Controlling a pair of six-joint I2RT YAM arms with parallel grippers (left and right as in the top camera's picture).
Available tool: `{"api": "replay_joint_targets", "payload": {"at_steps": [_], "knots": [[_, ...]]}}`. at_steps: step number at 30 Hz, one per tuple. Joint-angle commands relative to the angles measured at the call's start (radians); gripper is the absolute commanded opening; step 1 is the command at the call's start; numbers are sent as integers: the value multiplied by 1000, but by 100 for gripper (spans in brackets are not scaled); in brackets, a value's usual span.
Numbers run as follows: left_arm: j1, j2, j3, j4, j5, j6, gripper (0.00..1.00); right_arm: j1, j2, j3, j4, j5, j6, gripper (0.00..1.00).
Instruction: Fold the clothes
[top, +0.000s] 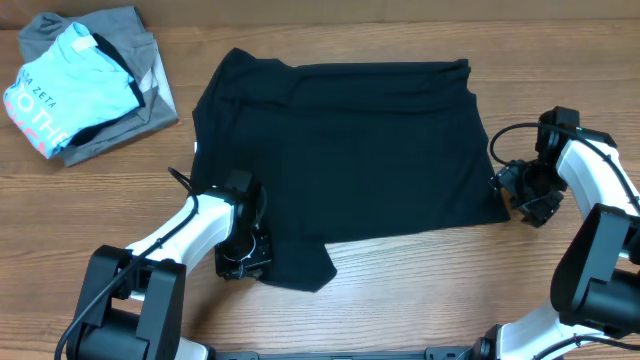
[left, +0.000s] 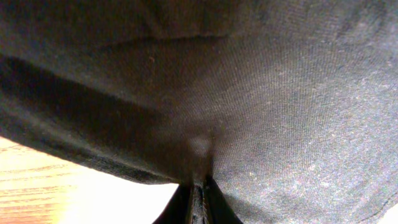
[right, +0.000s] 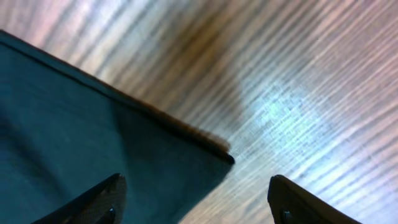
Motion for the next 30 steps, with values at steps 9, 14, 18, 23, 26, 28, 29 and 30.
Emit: {"api": "replay_joint_targets", "payload": {"at_steps": [9, 14, 18, 23, 26, 28, 29, 30], "knots": [[-5, 17, -7, 7, 1, 19, 8, 0, -1, -56, 51, -42, 10, 65], [-5, 17, -7, 6, 1, 19, 10, 0, 0, -75, 68, -43, 10, 62], [-5, 17, -7, 6, 2, 19, 10, 0, 0, -76, 76, -43, 10, 60], [-5, 17, -7, 5, 2, 19, 10, 0, 0, -76, 82, -43, 10, 54], [-5, 17, -7, 5, 2, 19, 10, 0, 0, -77, 83, -43, 10, 54], [-5, 17, -7, 5, 2, 19, 10, 0, 0, -77, 86, -43, 10, 51], [-5, 17, -7, 6, 2, 19, 10, 0, 0, -77, 87, -43, 10, 50], [-5, 17, -7, 6, 3, 19, 11, 0, 0, -77, 89, -43, 10, 50]]}}
